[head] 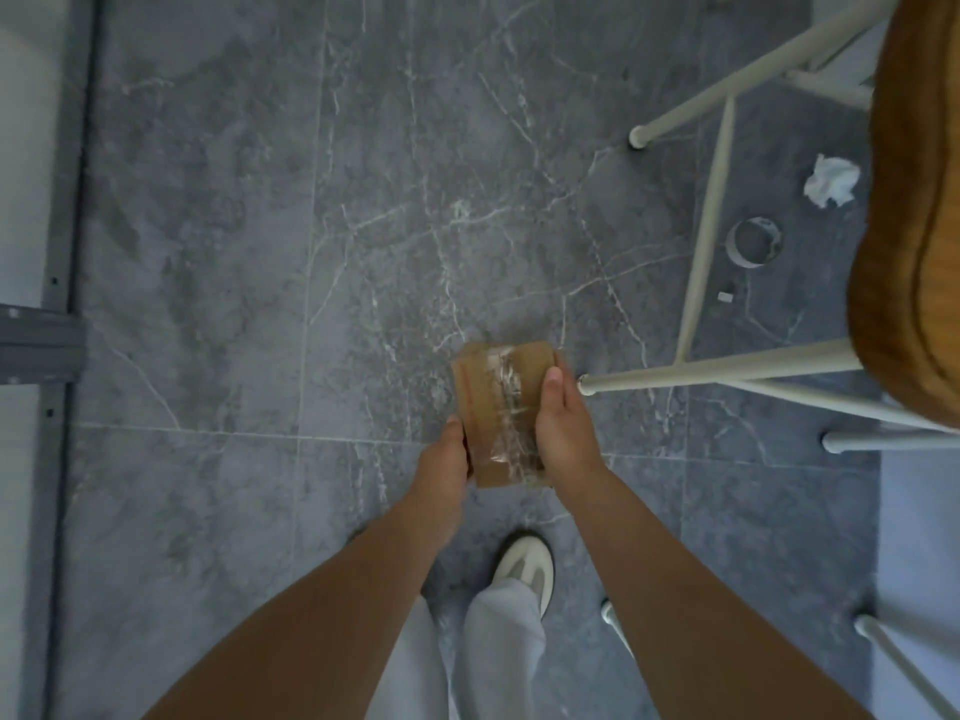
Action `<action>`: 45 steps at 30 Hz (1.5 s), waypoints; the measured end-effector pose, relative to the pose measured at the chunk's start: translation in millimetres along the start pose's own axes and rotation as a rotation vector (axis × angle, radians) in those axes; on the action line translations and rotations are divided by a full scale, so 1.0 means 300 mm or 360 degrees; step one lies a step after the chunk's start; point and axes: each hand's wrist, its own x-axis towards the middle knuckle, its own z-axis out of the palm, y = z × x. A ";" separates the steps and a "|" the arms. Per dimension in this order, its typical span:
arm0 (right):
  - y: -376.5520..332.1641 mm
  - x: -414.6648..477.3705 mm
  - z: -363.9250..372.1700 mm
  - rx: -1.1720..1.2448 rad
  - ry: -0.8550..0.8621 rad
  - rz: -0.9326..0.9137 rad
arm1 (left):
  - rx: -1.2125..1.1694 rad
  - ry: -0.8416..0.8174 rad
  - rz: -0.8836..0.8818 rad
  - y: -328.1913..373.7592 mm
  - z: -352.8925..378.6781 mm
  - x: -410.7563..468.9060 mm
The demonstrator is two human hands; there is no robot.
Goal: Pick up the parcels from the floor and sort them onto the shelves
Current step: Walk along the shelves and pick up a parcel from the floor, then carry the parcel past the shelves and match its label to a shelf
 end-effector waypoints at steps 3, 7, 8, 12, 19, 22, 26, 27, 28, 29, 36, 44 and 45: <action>-0.113 -0.078 -0.027 -0.0027 -0.0037 -0.0015 | 0.0044 0.0081 0.0067 0.078 -0.035 -0.134; -0.289 -0.215 -0.053 -0.0045 -0.0099 -0.0045 | 0.0257 0.0213 0.0153 0.208 -0.093 -0.355; -0.341 -0.252 -0.060 -0.0059 -0.0100 -0.0068 | 0.0289 0.0216 0.0170 0.237 -0.106 -0.407; -0.563 -0.415 -0.085 -0.0067 -0.0084 -0.0073 | 0.0344 0.0236 0.0293 0.361 -0.168 -0.628; -0.992 -0.773 -0.078 0.0036 -0.0065 -0.0161 | 0.0090 0.0218 0.0493 0.554 -0.336 -1.004; -1.142 -0.933 -0.069 0.0056 -0.0100 -0.0252 | -0.0006 0.0181 0.0637 0.630 -0.422 -1.200; -1.350 -1.145 -0.075 0.0127 -0.0203 -0.0251 | -0.0074 0.0213 0.0865 0.757 -0.535 -1.484; -1.408 -1.196 -0.071 0.0162 -0.0231 -0.0264 | -0.0103 0.0236 0.0939 0.790 -0.562 -1.549; -1.469 -1.255 -0.071 0.0187 -0.0272 -0.0287 | -0.0142 0.0246 0.1007 0.820 -0.586 -1.626; -1.531 -1.310 -0.071 0.0203 -0.0316 -0.0351 | -0.0188 0.0249 0.1081 0.853 -0.616 -1.698; -1.878 -1.732 -0.062 0.0310 -0.0586 -0.0813 | -0.0567 0.0476 0.1541 0.935 -0.804 -2.199; -2.016 -2.233 -0.128 0.0253 -0.0980 -0.1197 | -0.0724 0.0816 0.2183 0.775 -0.888 -2.766; -2.029 -2.292 -0.135 0.0212 -0.1032 -0.1269 | -0.0759 0.0818 0.2239 0.749 -0.899 -2.821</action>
